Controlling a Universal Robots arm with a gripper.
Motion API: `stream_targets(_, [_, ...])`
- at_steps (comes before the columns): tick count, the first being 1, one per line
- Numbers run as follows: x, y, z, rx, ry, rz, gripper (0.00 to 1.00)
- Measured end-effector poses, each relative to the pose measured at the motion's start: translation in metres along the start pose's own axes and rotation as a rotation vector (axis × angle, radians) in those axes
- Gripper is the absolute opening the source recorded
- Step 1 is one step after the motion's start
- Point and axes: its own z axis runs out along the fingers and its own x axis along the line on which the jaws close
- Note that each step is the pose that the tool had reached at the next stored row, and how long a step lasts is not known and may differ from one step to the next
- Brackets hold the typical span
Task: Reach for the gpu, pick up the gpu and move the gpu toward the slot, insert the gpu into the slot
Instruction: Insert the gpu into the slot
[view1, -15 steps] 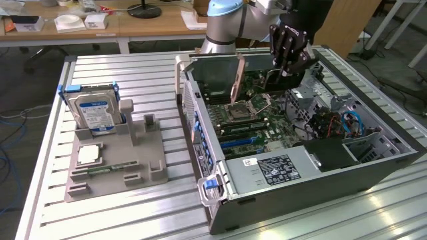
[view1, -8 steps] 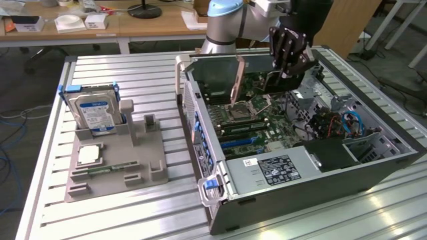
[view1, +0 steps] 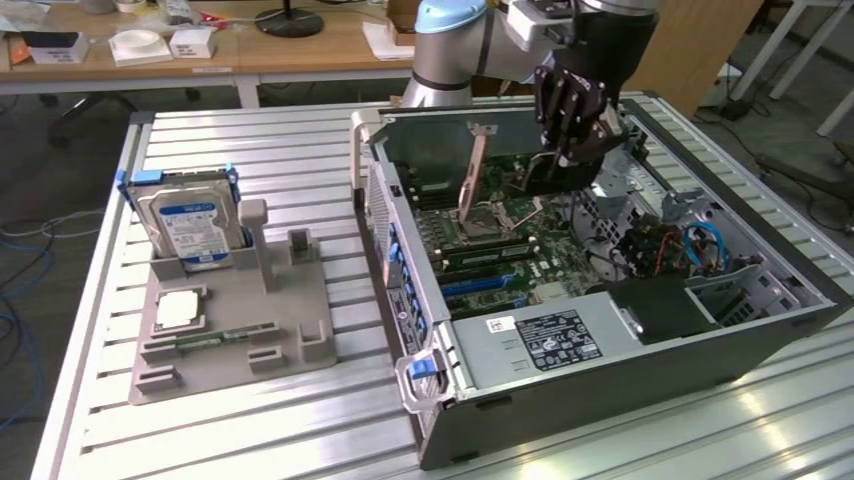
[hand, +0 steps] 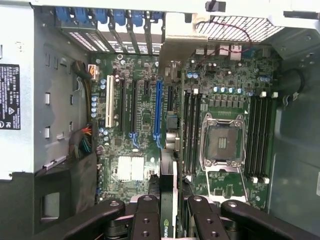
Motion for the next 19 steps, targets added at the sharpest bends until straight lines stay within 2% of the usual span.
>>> stream_targets(5, [0.001, 0.0002, 0.0085, -0.0001, 0.0012, 0.0, 0.26])
stream_targets(12, [0.001, 0.0002, 0.0096, -0.0008, 0.0011, 0.0, 0.26])
stream_targets(17, [0.001, 0.0032, 0.0165, -0.002, 0.0009, 0.004, 0.26])
stream_targets(19, [0.0, 0.0057, 0.02, -0.0023, 0.0026, 0.005, 0.26])
